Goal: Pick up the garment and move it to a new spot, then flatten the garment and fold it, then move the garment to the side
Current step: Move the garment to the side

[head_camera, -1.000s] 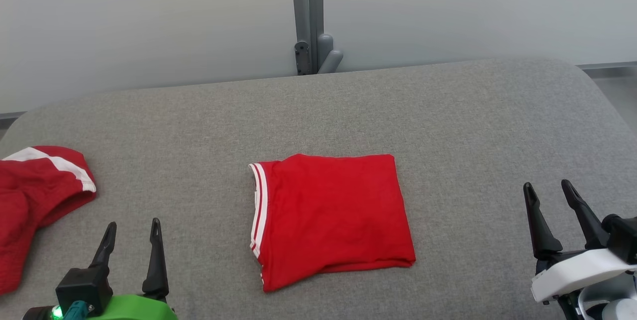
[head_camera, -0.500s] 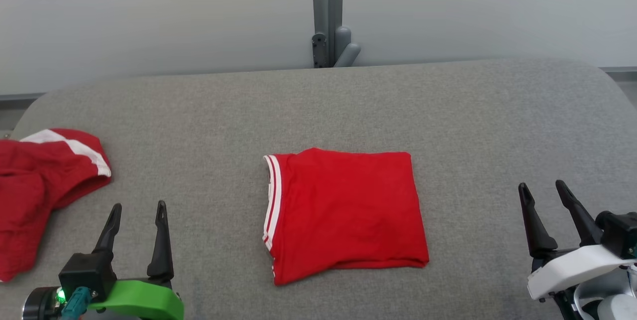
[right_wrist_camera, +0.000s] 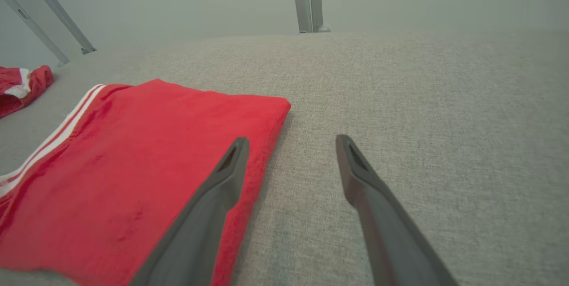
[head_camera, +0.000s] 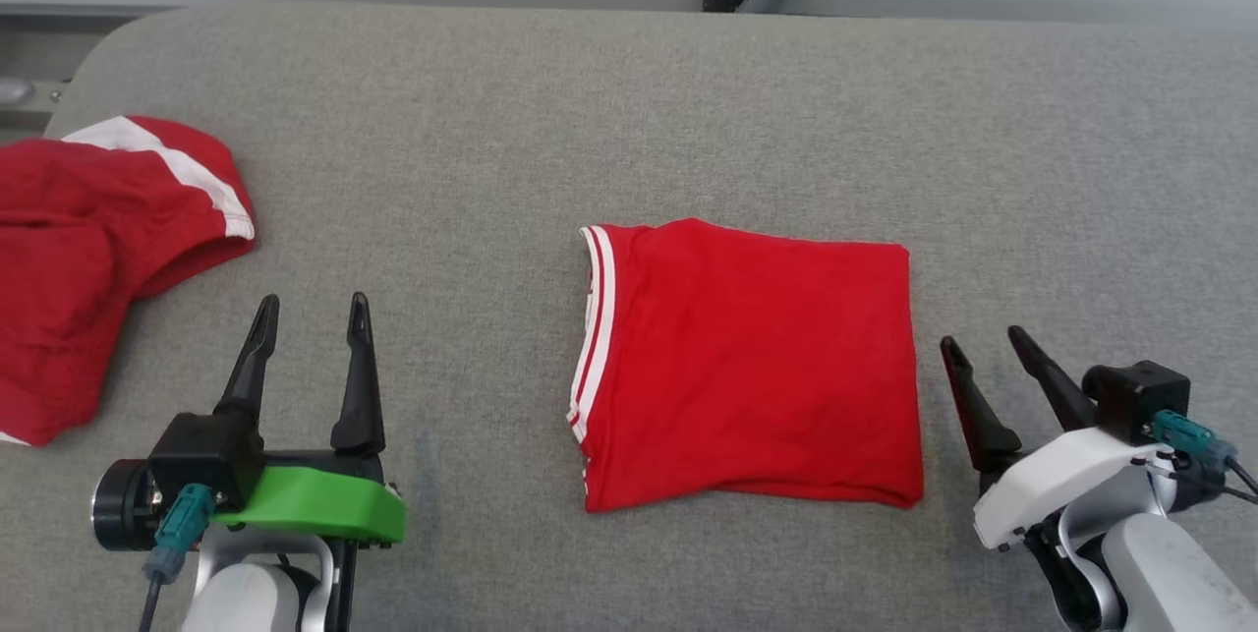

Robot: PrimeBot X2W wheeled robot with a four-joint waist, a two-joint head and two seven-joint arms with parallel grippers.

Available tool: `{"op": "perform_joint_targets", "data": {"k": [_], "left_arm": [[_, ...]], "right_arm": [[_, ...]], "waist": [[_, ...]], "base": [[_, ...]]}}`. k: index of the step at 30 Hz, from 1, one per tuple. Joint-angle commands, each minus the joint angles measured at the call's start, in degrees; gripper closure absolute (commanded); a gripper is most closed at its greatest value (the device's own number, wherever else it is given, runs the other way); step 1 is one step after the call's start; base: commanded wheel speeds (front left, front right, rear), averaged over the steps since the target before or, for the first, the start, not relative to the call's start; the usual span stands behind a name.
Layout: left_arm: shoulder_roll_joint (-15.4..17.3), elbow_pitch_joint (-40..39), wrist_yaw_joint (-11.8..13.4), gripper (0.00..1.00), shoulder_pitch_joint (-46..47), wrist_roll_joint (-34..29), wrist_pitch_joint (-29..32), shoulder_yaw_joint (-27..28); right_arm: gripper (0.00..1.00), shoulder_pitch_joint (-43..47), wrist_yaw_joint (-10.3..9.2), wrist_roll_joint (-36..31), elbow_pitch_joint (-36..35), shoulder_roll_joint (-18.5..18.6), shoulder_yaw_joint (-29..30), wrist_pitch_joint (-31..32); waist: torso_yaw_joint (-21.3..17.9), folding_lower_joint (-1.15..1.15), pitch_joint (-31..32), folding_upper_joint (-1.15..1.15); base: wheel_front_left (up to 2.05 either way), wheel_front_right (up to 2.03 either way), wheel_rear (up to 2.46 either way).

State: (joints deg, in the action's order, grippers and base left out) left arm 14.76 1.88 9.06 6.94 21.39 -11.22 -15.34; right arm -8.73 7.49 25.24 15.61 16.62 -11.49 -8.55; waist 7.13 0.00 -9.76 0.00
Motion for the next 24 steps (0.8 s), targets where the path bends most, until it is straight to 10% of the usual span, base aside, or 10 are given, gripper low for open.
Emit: {"op": "perform_joint_targets", "data": {"k": [1, 11, 12, 13, 14, 24], "left_arm": [[-0.37, 0.26, -0.35, 0.00, 1.34, -0.06, -0.43, -0.21], [-1.58, 3.12, -1.04, 0.00, 5.20, -0.25, -2.39, -0.36], [-1.67, 3.26, -1.06, 0.00, 5.46, -0.34, -2.53, -0.27], [-1.85, 3.19, -1.05, 0.00, 5.71, -0.37, -2.77, -0.14], [-2.06, 3.13, -1.02, 0.00, 5.93, -0.30, -3.01, -0.05], [-3.42, 2.48, -0.56, 0.00, 7.15, -1.13, -3.85, 2.39]], "right_arm": [[0.00, -1.15, 0.00, 0.54, 0.80, 0.16, -0.80, -0.39], [0.03, -7.70, -0.01, 5.32, 12.02, 0.08, -9.13, -1.82], [0.51, -8.02, -0.01, 5.85, 12.88, 0.15, -9.52, -1.75], [0.61, -8.36, -0.01, 6.23, 13.54, 0.33, -10.01, -1.95], [0.96, -8.62, -0.01, 6.69, 14.00, 0.53, -10.45, -2.06], [1.00, -11.43, -0.12, 7.53, 13.93, 4.89, -12.77, -4.19]], "waist": [[3.18, 0.00, -3.75, 0.00], [4.19, 0.00, -6.30, 0.00], [4.20, 0.00, -6.36, 0.00], [4.17, 0.00, -6.41, 0.00], [4.12, 0.00, -6.42, 0.00], [2.29, 0.00, -6.57, 0.00]], "base": [[0.00, 0.00, 0.00], [0.00, 0.00, 0.00], [0.00, 0.00, 0.00], [0.00, 0.00, 0.00], [0.00, 0.00, 0.00], [0.00, 0.00, 0.00]]}}
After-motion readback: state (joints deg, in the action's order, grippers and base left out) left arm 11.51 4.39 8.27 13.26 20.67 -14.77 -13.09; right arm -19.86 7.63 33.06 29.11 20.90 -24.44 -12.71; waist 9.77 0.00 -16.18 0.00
